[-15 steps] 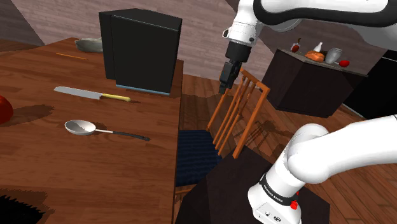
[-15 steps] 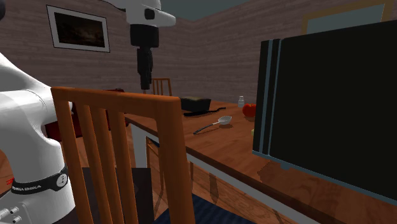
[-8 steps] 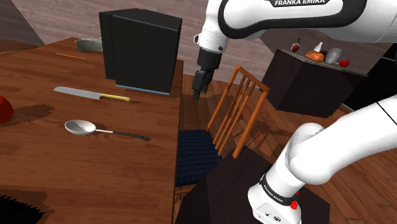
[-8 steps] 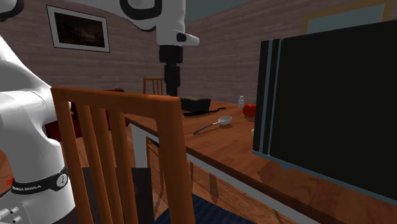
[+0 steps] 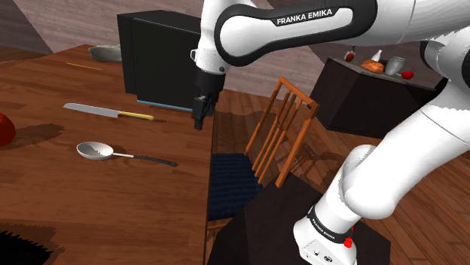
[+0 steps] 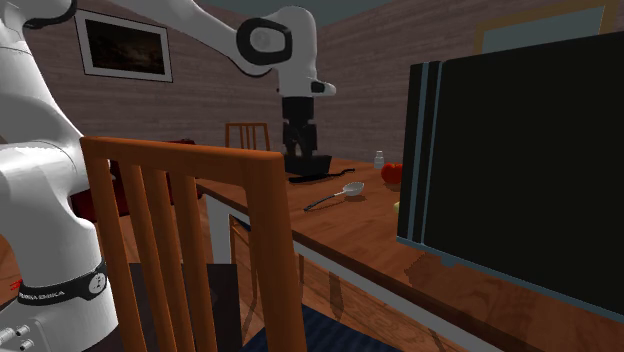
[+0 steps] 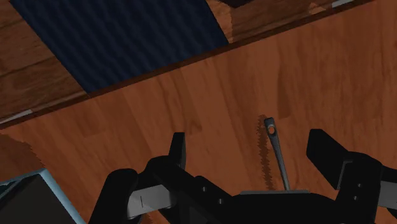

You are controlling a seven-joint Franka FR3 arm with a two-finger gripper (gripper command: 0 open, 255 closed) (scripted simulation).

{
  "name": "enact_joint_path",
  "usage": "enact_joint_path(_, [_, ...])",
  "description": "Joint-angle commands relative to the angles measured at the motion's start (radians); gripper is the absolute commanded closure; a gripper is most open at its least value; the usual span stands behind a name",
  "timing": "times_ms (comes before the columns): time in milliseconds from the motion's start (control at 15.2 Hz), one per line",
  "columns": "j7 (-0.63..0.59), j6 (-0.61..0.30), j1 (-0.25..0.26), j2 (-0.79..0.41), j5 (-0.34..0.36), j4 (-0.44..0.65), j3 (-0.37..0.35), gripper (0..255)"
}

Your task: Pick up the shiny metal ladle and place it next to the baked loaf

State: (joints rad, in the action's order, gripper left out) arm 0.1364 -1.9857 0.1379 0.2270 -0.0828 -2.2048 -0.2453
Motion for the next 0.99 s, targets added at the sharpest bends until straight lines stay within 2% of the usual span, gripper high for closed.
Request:
enact_joint_path(0, [-0.011,-0.032,0.008,-0.076,0.029,0.051,-0.023,0])
enact_joint_path(462, [-0.077,-0.103,0.061,-0.321,0.164,0.228,-0.09,0])
enact_joint_path(924, [-0.136,-0.114,0.157,-0.574,0.323,0.456,-0.11,0])
